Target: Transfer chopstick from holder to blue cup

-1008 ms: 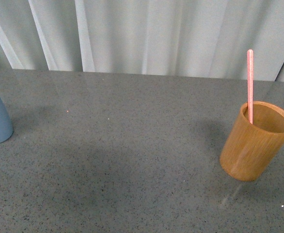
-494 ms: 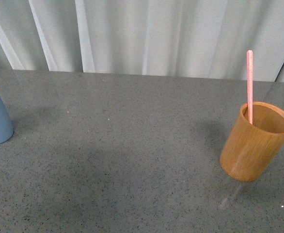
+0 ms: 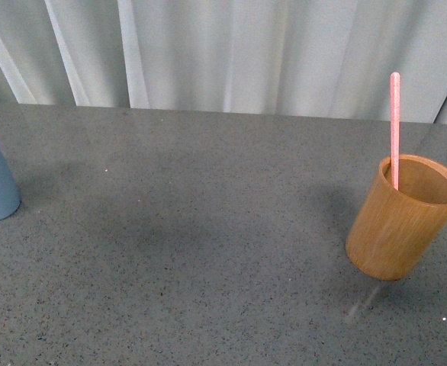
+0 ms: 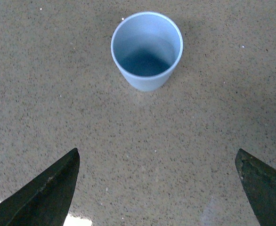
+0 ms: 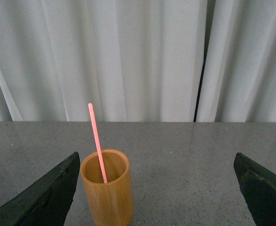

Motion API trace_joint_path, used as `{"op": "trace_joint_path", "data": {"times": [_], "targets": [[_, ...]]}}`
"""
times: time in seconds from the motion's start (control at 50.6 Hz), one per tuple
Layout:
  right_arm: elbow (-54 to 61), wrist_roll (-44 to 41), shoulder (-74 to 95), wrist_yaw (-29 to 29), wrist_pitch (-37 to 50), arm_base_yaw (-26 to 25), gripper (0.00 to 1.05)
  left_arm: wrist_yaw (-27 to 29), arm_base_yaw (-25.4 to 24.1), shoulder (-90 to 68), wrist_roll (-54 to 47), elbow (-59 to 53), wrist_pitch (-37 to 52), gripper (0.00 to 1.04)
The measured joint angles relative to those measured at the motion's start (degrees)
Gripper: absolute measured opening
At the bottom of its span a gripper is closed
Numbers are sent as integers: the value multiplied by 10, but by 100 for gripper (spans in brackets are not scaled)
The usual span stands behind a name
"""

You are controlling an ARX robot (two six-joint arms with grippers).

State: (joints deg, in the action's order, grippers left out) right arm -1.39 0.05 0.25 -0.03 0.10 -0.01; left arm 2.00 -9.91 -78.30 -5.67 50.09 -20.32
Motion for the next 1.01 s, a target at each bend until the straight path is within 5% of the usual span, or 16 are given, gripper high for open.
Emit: {"op": "trace_joint_path", "data": {"times": [0.257,1.008], "targets": [[0,0,0,0,0,0,95,42,12,-184,-14,171,-41,98],[0,0,0,0,0,0,95,110,-10,-335,-31,256,-5,98]]}}
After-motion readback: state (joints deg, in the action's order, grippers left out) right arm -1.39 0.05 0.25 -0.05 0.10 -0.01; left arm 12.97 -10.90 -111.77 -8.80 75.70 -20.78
